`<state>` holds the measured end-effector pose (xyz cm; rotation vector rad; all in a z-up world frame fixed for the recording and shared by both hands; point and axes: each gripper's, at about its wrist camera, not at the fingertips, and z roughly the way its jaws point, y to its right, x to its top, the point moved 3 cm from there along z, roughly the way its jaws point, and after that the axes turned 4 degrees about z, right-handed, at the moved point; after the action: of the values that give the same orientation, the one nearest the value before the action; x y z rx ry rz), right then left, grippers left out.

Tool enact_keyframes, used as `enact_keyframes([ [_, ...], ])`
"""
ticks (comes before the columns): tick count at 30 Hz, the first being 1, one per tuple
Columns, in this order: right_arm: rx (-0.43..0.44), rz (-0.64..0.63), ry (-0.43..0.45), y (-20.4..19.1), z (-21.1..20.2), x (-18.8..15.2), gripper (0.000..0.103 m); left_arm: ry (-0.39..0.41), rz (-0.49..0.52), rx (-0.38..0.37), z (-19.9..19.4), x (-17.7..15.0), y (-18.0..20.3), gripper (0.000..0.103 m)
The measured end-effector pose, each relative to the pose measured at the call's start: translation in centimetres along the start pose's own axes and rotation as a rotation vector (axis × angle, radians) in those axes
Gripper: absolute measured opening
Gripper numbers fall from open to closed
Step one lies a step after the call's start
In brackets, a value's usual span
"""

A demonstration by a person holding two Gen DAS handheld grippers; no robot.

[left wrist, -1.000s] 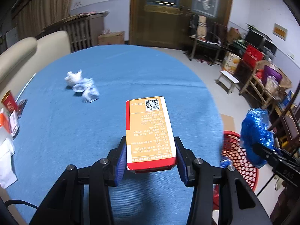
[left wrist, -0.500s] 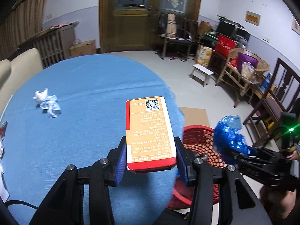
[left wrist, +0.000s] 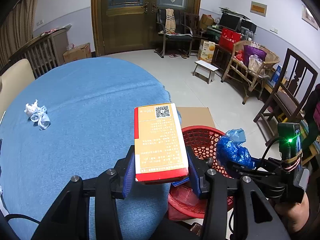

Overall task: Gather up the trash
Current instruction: 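Open the right gripper over the basket to drop the blue bag while the left holds the carton, then open the left gripper over the basket to drop the carton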

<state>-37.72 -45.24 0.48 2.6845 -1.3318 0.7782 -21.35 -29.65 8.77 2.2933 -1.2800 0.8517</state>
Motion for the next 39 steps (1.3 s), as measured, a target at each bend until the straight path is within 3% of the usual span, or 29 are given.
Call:
enact_keyframes([
  [14, -0.008, 0.016, -0.031, 0.6, 1.1, -0.2, 0.055, -0.01, 0.033, -0.008, 0.5, 0.4, 0.8, 0.049],
  [18, 0.0, 0.027, -0.054, 0.7, 1.5, -0.3, 0.065, -0.013, 0.039, -0.011, 0.6, 0.6, 1.2, 0.049],
  [21, 0.0, 0.046, -0.032, 0.9, 1.1, -0.1, 0.071, -0.017, 0.041, -0.011, 0.8, 0.5, 1.3, 0.049],
  [32, 0.002, 0.16, 0.132, 3.6, -2.7, 3.4, 0.073, -0.044, 0.069, -0.055, 1.9, 0.6, 3.5, 0.049],
  [39, 0.012, 0.23, 0.186, 6.0, -3.8, 5.2, 0.073, -0.114, 0.137, -0.173, 3.8, 0.0, 7.1, 0.049],
])
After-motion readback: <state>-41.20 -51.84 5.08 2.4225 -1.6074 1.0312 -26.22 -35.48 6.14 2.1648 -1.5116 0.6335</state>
